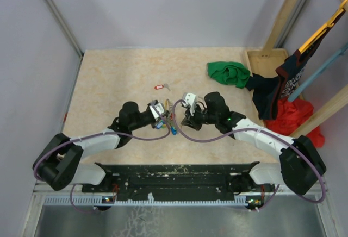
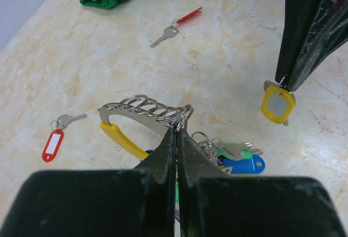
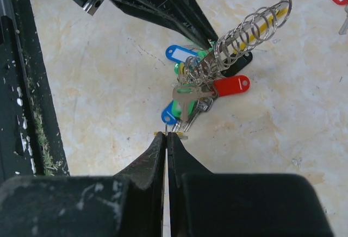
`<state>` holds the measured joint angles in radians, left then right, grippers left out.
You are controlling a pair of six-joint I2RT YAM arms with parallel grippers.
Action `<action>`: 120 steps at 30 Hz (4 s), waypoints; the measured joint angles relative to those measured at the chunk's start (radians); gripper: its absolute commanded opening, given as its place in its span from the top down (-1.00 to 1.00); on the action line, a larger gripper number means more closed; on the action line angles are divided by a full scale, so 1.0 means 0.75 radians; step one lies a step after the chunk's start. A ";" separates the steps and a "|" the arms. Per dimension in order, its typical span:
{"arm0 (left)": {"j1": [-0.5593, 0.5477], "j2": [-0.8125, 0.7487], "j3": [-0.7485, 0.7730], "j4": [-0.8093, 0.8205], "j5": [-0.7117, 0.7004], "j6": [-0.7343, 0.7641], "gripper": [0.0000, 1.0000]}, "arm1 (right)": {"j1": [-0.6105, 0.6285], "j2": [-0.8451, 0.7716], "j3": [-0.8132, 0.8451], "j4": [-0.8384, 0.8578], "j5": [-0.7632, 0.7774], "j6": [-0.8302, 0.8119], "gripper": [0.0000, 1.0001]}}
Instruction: Put the keys on the keyring
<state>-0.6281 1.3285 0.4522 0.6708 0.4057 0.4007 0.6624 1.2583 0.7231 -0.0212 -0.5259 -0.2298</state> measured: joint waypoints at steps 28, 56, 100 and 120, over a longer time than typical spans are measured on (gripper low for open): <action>0.001 -0.034 -0.080 0.143 0.240 0.065 1.00 | 0.066 0.157 -0.022 0.134 -0.056 -0.148 1.00; 0.070 -0.043 -0.183 0.358 0.390 -0.041 1.00 | 0.038 0.123 -0.008 0.202 0.041 -0.181 1.00; 0.100 -0.006 -0.221 0.543 0.456 -0.155 1.00 | 0.114 0.053 -0.073 0.316 0.042 -0.254 1.00; 0.100 -0.006 -0.226 0.543 0.448 -0.155 1.00 | 0.114 0.049 -0.073 0.311 0.031 -0.264 1.00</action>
<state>-0.5533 1.3239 0.2825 1.0779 0.7418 0.2844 0.7483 1.2949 0.6682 0.2123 -0.5026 -0.4278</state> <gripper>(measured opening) 0.005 0.008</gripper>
